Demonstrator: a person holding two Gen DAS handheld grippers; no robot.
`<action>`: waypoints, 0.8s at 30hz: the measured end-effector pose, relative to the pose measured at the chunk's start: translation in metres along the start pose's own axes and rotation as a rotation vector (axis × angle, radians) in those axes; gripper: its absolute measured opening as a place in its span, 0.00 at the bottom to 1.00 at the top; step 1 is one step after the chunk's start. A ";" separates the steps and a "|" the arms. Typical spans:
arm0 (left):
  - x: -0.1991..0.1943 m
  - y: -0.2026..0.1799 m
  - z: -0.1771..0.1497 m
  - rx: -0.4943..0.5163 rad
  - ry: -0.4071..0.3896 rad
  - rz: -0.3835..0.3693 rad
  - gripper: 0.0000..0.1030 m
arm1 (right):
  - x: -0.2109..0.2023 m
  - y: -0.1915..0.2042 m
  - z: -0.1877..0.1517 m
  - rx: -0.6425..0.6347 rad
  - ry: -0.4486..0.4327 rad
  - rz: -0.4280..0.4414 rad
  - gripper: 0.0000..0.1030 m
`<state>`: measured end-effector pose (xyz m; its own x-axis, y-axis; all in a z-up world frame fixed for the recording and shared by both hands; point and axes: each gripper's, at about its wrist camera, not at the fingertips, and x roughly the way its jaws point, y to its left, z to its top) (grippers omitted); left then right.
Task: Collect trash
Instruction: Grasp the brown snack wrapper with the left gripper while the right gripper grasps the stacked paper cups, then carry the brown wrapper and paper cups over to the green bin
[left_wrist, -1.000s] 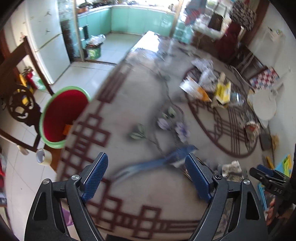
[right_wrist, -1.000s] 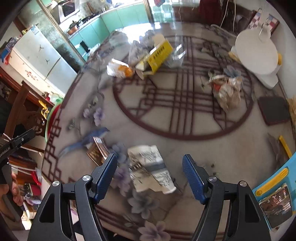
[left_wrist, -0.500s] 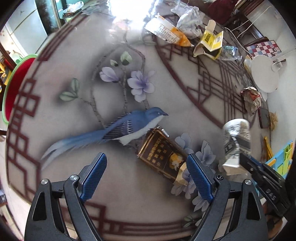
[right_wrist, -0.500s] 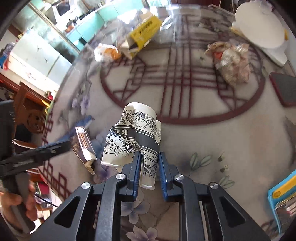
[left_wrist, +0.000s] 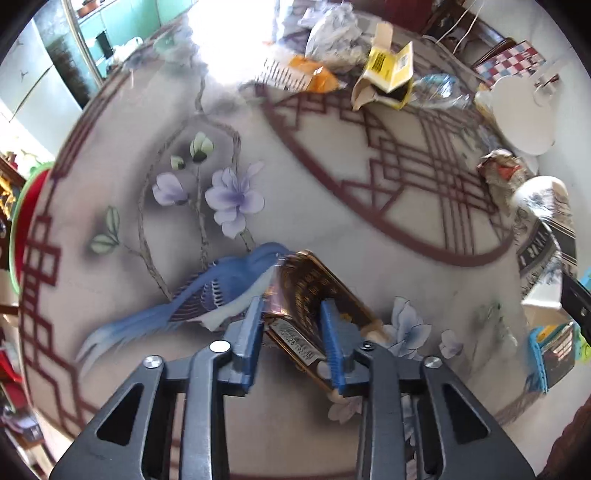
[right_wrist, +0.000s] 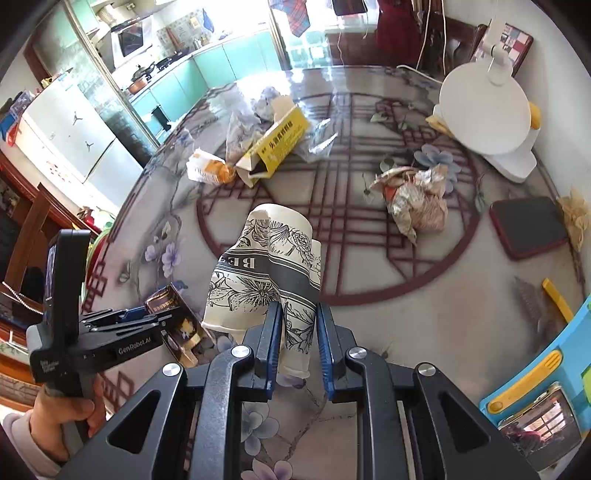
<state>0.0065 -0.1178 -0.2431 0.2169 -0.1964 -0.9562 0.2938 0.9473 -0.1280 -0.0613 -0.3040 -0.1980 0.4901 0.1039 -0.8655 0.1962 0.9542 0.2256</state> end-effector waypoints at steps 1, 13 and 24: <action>-0.005 0.001 0.000 -0.003 -0.012 -0.003 0.22 | -0.001 0.003 0.002 -0.002 -0.006 0.003 0.16; -0.082 0.045 0.018 -0.062 -0.221 0.023 0.16 | -0.019 0.041 0.034 -0.038 -0.099 0.073 0.16; -0.133 0.053 0.033 -0.062 -0.362 0.040 0.16 | -0.047 0.076 0.061 -0.089 -0.198 0.137 0.16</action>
<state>0.0243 -0.0502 -0.1143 0.5455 -0.2252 -0.8073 0.2240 0.9674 -0.1185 -0.0174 -0.2534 -0.1131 0.6651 0.1852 -0.7234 0.0458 0.9568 0.2871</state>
